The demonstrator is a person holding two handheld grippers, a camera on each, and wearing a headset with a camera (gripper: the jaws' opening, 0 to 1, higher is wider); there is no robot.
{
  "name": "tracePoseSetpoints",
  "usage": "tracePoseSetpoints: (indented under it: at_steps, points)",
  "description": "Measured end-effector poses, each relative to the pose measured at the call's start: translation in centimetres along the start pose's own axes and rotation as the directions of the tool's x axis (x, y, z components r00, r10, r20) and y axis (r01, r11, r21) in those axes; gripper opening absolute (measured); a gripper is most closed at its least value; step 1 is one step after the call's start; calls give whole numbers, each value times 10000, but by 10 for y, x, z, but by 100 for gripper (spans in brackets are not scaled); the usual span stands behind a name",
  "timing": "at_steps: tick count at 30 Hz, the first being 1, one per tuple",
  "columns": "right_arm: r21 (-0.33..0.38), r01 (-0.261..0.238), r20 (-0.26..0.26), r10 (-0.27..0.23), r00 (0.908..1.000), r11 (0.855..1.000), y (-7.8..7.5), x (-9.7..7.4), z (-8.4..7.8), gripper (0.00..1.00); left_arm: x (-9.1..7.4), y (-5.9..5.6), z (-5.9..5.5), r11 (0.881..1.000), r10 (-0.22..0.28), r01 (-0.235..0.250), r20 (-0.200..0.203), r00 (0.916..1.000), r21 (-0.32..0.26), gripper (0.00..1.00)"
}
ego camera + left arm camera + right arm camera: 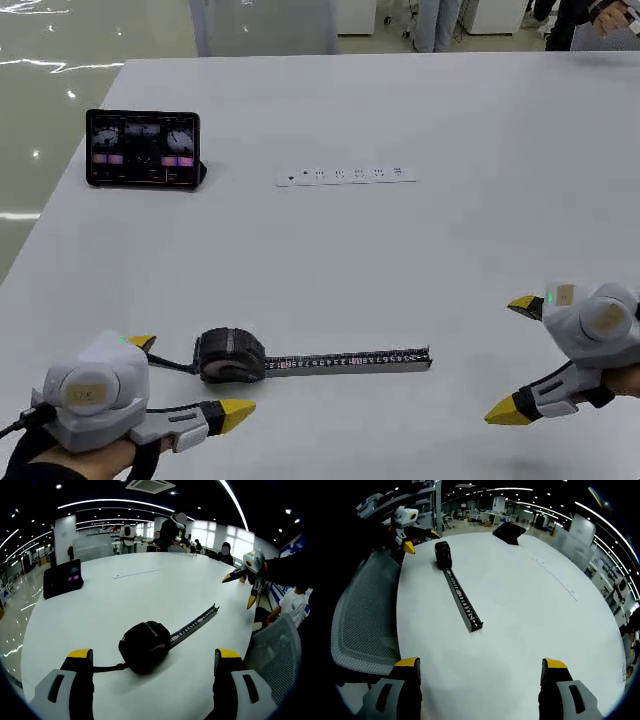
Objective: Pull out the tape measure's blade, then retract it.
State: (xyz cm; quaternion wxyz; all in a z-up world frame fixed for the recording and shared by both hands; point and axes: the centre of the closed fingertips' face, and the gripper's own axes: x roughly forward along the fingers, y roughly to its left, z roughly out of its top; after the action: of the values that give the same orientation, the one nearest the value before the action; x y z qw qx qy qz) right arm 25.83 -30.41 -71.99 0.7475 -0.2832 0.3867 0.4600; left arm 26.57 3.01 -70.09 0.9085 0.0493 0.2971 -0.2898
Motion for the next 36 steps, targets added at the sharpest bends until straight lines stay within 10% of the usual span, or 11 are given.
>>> tracePoseSetpoints:
  at_steps: [19, 36]
  points:
    - [-782, -1205, -266, 1187, 9926, 9896, -8, 33, 19, 99, 19, -6, 11, 9901, 1402, -1401, 537, 9887, -54, 99]
    - [-1907, -1976, -946, 1824, 9787, 9616, -2, 66, 26, 99, 38, -20, 7, 9889, 1272, -1209, 706, 9894, -867, 99]
